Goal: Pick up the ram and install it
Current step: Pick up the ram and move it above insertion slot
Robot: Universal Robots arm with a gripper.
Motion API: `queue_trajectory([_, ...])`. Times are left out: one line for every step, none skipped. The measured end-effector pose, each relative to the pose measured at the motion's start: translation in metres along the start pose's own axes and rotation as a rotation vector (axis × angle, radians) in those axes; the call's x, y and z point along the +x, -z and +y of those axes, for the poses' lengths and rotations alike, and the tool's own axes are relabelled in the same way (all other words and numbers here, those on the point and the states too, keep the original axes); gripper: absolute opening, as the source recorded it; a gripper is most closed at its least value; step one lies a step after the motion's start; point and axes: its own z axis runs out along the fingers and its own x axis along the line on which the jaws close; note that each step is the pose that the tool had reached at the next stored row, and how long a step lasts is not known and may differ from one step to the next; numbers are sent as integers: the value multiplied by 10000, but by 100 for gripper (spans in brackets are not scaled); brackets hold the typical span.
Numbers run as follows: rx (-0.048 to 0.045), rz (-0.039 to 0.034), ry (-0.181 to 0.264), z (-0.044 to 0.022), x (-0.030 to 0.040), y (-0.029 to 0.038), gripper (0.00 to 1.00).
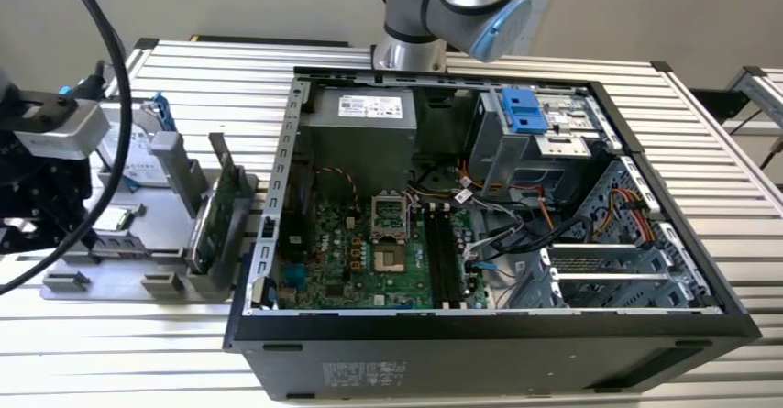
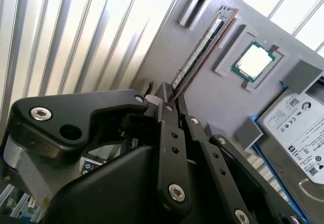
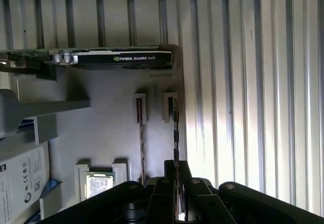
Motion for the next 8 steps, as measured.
queue_trajectory([0,0,0,0,0,9,0])
queue_trajectory([0,0,0,0,0,19,0])
queue_trajectory([0,0,0,0,0,28,0])
queue_trajectory([1,0,0,1,0,37,0])
queue_trajectory([0,0,0,0,0,45,0])
queue_trajectory([0,1,0,1,0,54,0])
queue_trajectory([0,1,0,1,0,63,0])
queue_trajectory([-1,1,0,1,0,70,0])
